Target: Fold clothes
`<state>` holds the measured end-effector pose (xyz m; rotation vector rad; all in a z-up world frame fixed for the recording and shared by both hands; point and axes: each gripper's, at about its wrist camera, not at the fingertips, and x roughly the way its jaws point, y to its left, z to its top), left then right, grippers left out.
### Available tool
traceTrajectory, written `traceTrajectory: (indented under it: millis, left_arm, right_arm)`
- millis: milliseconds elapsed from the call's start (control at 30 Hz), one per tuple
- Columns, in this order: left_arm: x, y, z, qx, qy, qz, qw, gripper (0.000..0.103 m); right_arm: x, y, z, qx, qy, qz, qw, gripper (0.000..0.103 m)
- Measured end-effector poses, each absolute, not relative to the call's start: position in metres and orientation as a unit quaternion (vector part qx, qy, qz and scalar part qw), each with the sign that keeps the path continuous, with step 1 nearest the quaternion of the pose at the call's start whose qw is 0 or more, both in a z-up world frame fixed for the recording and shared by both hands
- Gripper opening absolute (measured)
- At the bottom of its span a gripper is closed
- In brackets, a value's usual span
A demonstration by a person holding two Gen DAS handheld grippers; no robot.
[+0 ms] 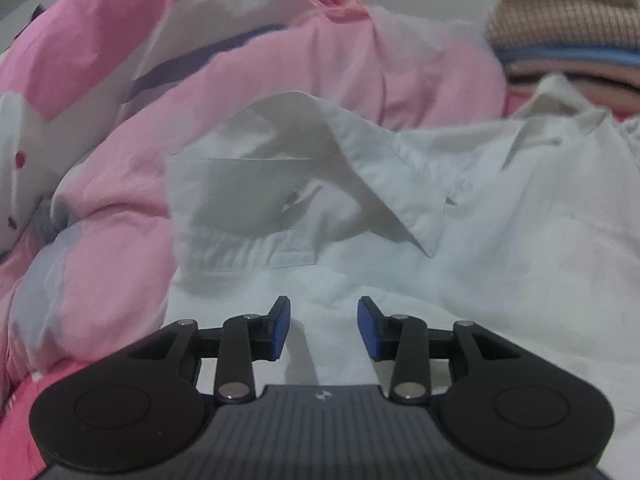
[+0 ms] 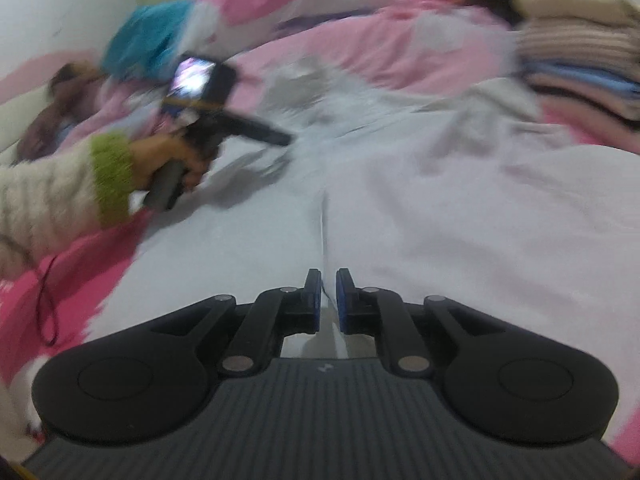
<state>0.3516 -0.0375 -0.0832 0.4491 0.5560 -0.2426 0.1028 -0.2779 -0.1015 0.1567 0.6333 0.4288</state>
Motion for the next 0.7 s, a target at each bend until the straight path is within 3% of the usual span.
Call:
traceTrajectory:
  millis: [167, 400, 567, 700]
  left_arm:
    - [0.361, -0.053, -0.086, 0.254, 0.266, -0.117, 0.922, 0.037]
    - [0.357, -0.042, -0.061, 0.194, 0.272, -0.095, 0.938, 0.045]
    - [0.320, -0.016, -0.026, 0.121, 0.272, -0.090, 0.951, 0.051]
    - [0.259, 0.007, 0.005, 0.089, 0.279, -0.115, 0.949, 0.058]
  right_arm:
    - [0.105, -0.305, -0.105, 0.134, 0.309, 0.173, 0.926, 0.008]
    - [0.091, -0.305, -0.101, 0.129, 0.293, 0.210, 0.924, 0.008]
    - [0.096, -0.308, -0.110, 0.150, 0.354, 0.200, 0.901, 0.003]
    - [0.079, -0.348, -0.095, 0.202, 0.337, 0.115, 0.912, 0.008]
